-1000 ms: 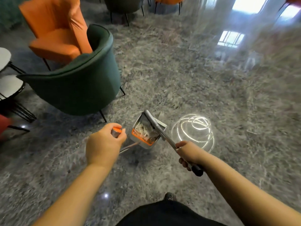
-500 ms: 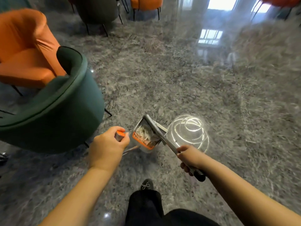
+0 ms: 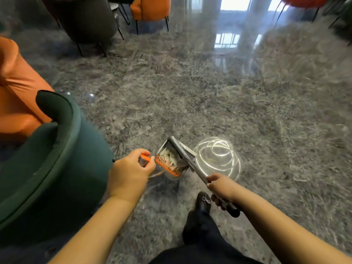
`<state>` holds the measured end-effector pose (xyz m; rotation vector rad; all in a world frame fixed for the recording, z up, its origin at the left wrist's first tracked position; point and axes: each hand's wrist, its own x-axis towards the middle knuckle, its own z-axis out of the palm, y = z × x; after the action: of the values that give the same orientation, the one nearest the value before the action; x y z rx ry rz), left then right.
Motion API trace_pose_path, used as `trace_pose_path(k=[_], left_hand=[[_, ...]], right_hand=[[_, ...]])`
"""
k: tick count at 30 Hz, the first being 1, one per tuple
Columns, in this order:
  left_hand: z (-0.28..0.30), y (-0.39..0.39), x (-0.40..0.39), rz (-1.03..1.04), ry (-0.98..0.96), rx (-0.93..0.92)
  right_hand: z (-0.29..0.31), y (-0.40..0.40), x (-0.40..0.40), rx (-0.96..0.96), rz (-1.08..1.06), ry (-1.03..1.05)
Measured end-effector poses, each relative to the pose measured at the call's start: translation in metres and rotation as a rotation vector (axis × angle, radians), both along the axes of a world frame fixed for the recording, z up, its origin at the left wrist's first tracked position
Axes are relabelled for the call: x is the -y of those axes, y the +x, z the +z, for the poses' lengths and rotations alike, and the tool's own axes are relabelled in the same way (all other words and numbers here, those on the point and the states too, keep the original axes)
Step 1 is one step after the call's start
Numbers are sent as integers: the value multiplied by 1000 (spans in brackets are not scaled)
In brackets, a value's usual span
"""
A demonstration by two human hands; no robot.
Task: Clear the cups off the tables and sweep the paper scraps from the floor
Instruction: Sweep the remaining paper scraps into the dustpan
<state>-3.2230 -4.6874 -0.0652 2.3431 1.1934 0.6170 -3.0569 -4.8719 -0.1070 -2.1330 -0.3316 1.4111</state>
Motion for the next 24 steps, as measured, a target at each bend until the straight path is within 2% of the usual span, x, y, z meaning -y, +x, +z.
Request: trace_pose_path(k=[3, 6, 12, 20, 24], left_hand=[[-1, 50, -38, -11, 22, -3], [-3, 106, -71, -17, 26, -6], [0, 204, -143, 4, -2, -21], [0, 297, -256, 83, 21, 51], [-5, 348, -332, 32, 28, 42]], right_hand=[[-2, 47, -39, 31, 10, 13], [-1, 100, -76, -38, -55, 37], [7, 208, -155, -3, 13, 11], [7, 314, -267, 2, 7, 9], [-2, 358, -337, -2, -47, 26]])
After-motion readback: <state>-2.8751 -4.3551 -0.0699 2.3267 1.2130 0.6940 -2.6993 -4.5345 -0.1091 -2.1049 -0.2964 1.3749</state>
